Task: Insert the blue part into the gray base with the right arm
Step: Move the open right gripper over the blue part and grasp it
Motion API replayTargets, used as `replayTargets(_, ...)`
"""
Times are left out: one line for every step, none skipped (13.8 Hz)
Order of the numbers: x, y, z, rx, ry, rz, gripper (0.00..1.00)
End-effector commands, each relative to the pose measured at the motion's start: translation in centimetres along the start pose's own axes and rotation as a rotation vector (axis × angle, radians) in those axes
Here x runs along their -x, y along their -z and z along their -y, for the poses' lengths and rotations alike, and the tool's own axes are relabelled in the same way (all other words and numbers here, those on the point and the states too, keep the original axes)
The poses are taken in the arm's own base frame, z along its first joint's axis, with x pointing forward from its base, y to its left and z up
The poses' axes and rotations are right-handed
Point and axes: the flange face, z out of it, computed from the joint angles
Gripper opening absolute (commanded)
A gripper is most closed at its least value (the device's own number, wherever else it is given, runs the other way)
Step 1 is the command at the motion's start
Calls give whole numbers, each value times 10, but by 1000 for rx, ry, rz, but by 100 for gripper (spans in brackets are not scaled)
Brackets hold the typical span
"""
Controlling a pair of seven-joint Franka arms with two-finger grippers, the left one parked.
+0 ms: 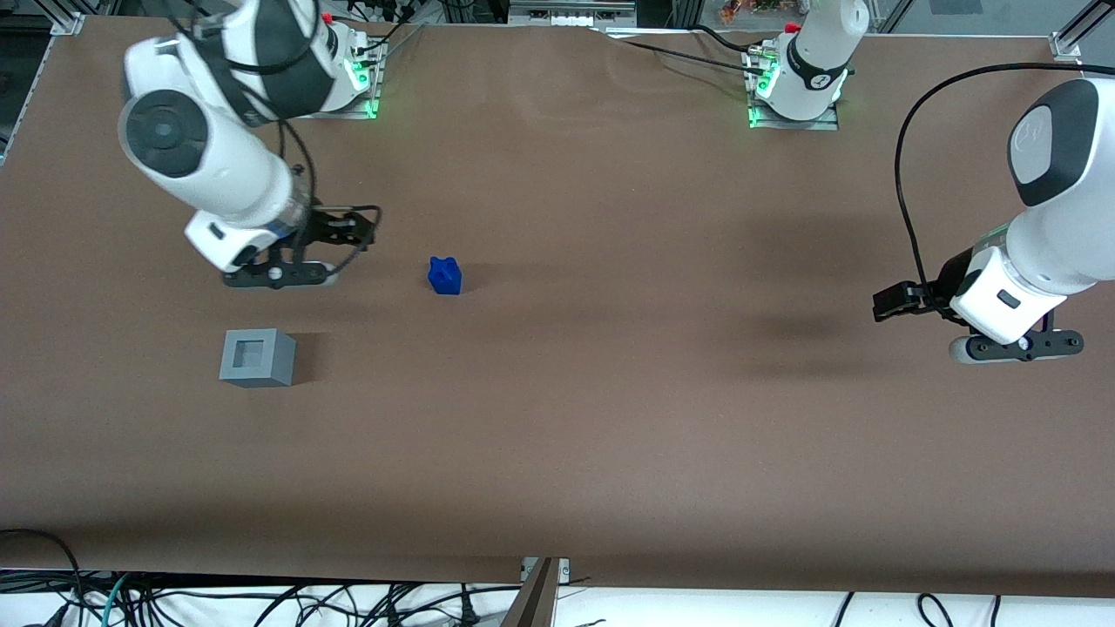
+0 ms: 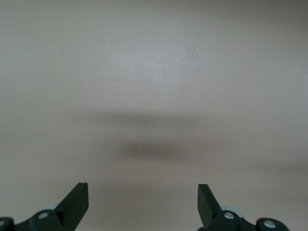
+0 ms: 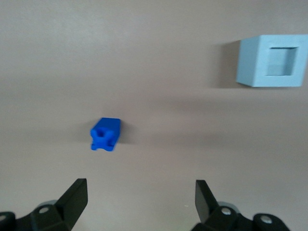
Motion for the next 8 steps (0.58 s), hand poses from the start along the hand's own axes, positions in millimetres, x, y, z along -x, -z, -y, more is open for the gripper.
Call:
replayTargets(16, -27, 27, -12, -84, -27, 99)
replayTargets(22, -44, 40, -22, -103, -50, 99)
replayTargets(25, -61, 47, -35, -103, -75, 99)
replayTargets(29, -82, 53, -47, -103, -97, 99)
replayTargets(36, -104, 62, -54, -87, -124, 99)
replayTargets(42, -130, 70, -49, -61, -137, 99)
replayTargets(43, -152, 70, -51, -59, -140, 99)
replayTargets(43, -164, 70, -59, -57, -153, 99)
